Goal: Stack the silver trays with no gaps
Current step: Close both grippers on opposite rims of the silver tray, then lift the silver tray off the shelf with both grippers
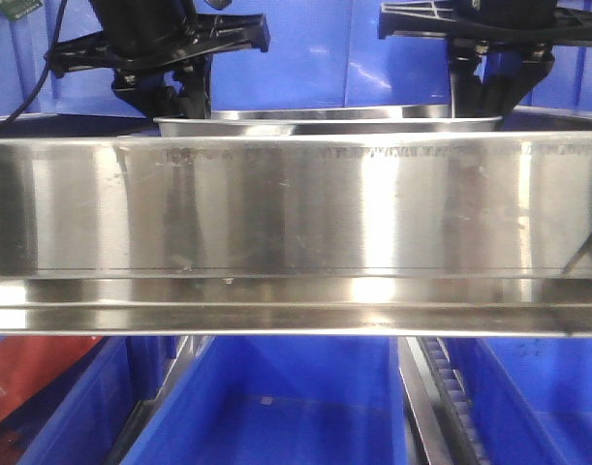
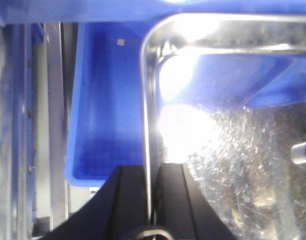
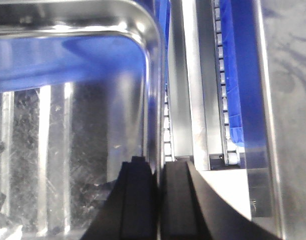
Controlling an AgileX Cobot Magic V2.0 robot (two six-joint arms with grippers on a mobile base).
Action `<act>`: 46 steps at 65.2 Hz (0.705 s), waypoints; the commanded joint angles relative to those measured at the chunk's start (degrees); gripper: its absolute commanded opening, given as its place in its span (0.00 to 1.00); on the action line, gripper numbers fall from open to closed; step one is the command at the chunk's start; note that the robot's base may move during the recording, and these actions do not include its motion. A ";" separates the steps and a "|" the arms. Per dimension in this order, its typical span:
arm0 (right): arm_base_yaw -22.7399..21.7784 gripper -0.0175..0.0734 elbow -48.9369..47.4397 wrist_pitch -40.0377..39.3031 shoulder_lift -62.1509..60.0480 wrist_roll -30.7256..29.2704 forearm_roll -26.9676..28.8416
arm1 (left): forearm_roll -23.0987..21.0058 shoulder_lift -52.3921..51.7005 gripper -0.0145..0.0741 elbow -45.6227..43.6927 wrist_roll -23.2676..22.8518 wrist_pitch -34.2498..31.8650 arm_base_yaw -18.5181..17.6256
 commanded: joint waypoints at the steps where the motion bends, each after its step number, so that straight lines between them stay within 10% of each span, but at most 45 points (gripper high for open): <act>1: 0.03 0.12 -0.31 -0.57 -0.21 -0.37 -1.20 | -0.36 -0.02 0.14 -0.17 0.11 1.03 -0.39; 46: 7.61 0.12 -4.86 1.83 -13.44 4.11 -11.96 | 11.15 -16.11 0.14 -2.35 -12.07 7.70 -5.47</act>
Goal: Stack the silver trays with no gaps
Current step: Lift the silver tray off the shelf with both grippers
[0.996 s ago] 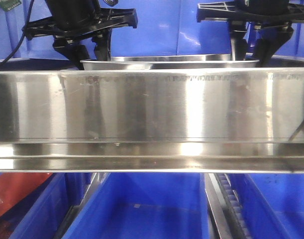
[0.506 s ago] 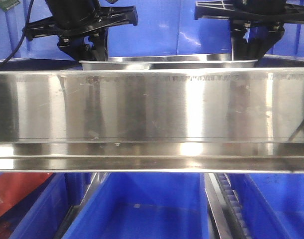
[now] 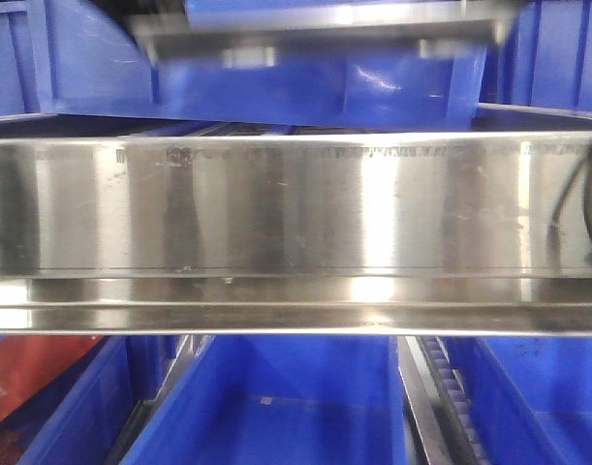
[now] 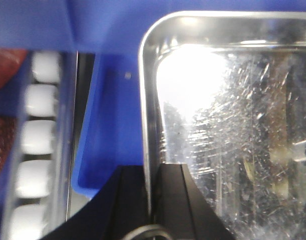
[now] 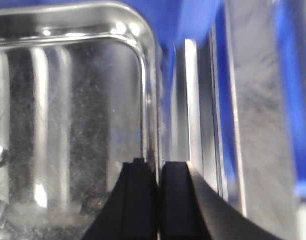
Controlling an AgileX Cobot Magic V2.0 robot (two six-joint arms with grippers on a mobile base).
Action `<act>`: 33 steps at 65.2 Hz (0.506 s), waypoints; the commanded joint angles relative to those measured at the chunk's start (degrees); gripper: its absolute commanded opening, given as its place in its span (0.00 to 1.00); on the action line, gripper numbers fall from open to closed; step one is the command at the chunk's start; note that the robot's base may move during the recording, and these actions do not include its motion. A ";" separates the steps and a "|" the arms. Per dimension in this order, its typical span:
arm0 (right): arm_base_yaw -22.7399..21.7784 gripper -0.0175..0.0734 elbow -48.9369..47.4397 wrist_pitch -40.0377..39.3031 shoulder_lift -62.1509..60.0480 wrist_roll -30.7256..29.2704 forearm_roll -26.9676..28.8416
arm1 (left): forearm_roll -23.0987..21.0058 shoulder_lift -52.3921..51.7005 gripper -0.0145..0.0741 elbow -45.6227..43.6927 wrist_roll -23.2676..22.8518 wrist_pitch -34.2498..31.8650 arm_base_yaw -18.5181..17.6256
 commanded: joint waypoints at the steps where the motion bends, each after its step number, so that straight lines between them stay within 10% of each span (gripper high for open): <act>1: 1.49 0.12 -0.82 -0.70 -3.22 1.10 -3.49 | 1.62 -3.46 0.14 -1.95 -0.41 1.79 -0.51; 33: 2.20 0.12 -0.94 -0.80 -10.18 1.50 -3.63 | 1.91 -9.01 0.14 -3.65 -0.41 3.49 -0.51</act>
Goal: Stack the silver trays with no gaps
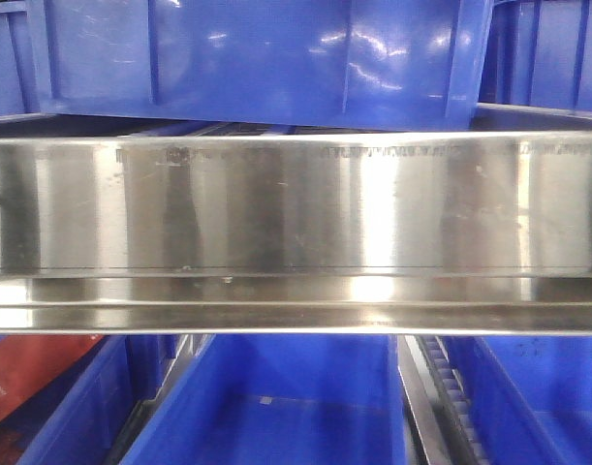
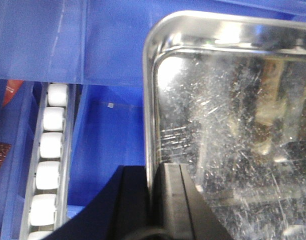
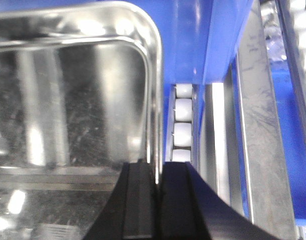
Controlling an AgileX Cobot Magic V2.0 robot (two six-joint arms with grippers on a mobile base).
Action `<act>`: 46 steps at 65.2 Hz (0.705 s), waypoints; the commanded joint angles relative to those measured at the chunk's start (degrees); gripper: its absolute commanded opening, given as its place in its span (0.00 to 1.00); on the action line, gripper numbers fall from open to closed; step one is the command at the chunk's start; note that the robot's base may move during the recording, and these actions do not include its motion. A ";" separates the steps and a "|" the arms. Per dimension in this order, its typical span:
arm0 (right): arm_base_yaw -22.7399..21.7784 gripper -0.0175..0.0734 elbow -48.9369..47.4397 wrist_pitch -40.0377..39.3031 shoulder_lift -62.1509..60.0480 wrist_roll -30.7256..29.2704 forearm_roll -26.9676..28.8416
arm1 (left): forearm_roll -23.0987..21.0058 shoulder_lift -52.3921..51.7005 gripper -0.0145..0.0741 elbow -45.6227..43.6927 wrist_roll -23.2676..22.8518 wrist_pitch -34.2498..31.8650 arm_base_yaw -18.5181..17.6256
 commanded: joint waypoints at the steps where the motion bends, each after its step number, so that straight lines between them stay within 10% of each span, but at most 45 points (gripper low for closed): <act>1: -0.22 0.12 -0.94 0.39 -1.45 -0.25 -3.04 | 2.23 -1.49 0.14 -0.51 -0.27 0.15 0.08; 46: -0.22 0.12 -2.88 1.51 -1.45 -0.25 -3.17 | 4.61 -2.13 0.14 -5.05 -0.27 3.48 0.08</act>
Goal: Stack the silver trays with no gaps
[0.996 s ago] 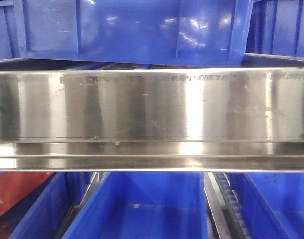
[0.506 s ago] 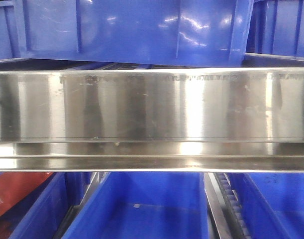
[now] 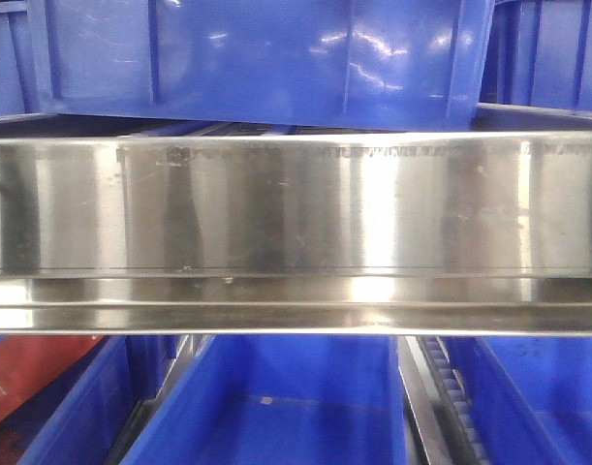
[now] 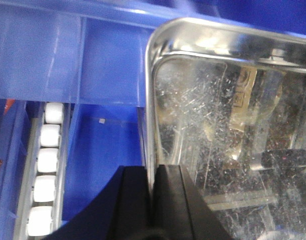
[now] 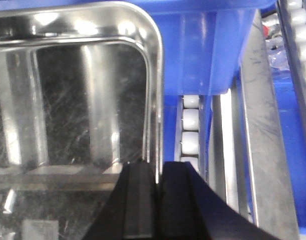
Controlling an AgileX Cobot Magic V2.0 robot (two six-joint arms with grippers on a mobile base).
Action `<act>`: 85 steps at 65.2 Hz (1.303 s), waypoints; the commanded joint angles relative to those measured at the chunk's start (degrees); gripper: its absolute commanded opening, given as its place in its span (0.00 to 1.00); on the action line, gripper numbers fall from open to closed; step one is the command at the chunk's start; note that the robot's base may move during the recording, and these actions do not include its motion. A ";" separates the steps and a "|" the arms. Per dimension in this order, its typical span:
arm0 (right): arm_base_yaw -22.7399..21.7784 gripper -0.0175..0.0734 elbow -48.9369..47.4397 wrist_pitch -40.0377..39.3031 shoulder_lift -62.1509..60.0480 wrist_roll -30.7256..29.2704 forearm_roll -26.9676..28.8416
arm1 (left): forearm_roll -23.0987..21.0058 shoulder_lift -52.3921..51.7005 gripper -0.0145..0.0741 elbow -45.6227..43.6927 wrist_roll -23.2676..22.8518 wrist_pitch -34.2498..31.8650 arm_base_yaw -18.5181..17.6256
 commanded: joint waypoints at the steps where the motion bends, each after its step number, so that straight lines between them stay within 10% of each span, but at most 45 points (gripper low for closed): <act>1: -0.22 0.12 -0.44 0.98 -1.12 -0.40 -3.52 | 4.51 -1.17 0.14 -0.85 -0.27 1.93 0.08; 85: -0.22 0.12 -0.44 0.94 -1.12 -0.40 -4.35 | 9.05 0.38 0.14 -3.96 -3.93 3.89 -4.37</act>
